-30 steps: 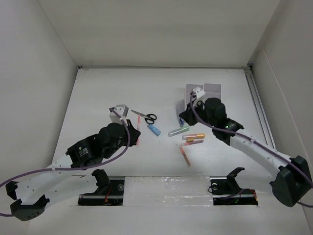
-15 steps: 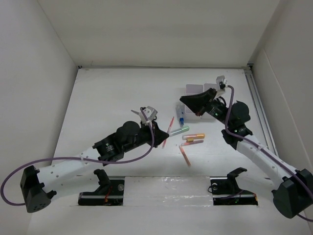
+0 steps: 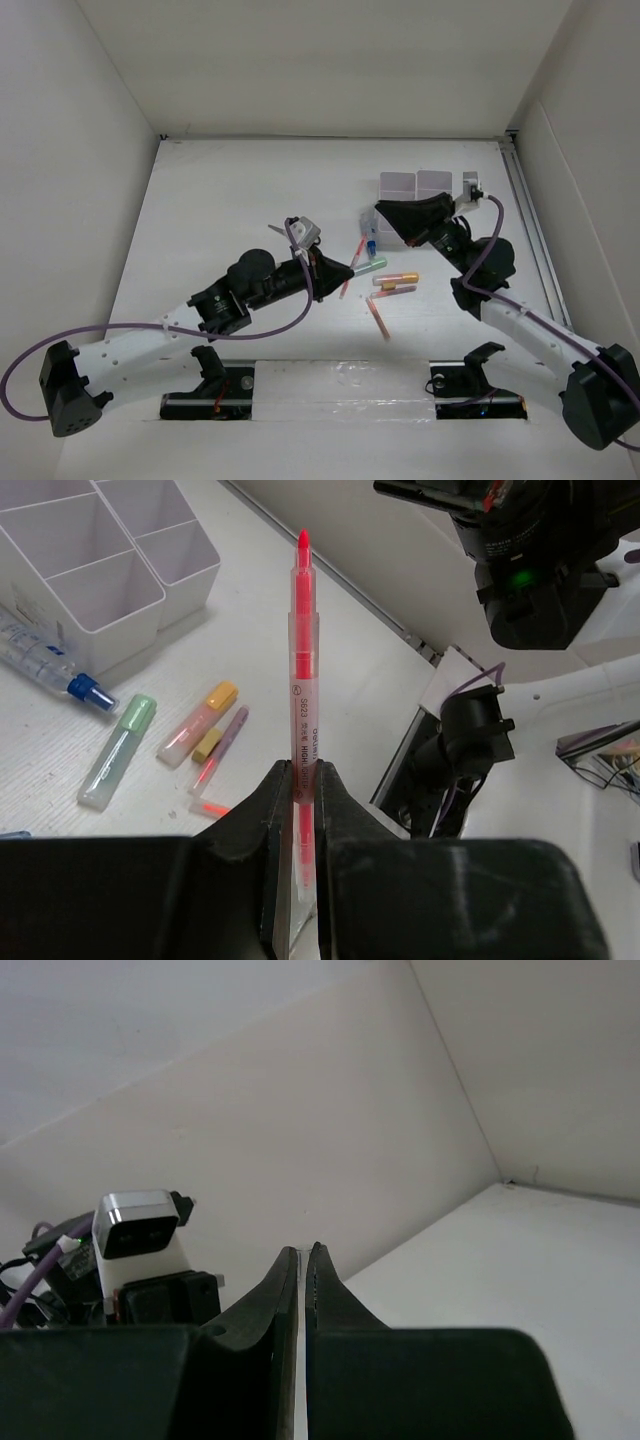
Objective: Sort the stationery into containers
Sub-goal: Close the pen cap on the pen.
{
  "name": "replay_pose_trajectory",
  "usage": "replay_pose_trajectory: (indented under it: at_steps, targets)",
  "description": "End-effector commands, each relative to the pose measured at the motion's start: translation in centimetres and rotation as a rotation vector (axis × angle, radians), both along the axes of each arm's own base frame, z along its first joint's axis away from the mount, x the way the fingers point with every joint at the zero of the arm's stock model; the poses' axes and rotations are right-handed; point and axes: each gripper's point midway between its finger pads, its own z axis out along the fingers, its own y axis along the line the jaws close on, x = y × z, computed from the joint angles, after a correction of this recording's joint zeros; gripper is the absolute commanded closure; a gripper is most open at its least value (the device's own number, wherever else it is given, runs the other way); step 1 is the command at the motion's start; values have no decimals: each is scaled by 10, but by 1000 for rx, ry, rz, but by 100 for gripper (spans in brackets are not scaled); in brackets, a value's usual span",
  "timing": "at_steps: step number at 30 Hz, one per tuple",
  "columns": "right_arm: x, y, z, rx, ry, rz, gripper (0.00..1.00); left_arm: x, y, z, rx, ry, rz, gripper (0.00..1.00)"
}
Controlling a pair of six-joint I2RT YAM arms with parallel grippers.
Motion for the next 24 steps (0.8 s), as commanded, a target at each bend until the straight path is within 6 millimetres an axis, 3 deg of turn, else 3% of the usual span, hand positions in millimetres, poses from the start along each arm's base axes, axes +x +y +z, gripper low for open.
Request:
replay_pose_trajectory:
  at_steps: [1,6,13,24]
  targets:
    - [-13,-9,33,108,-77,-2,100,-2,-2,11,-45,-48,-24,100]
    - [-20,-14,26,200,-66,5,100,-4,0,17,-75,-66,-23,100]
    - [-33,-1,24,232,-92,45,100,-5,-1,19,-79,-79,-36,100]
    - [-28,6,13,222,-66,41,100,-6,1,19,-79,-80,-36,100]
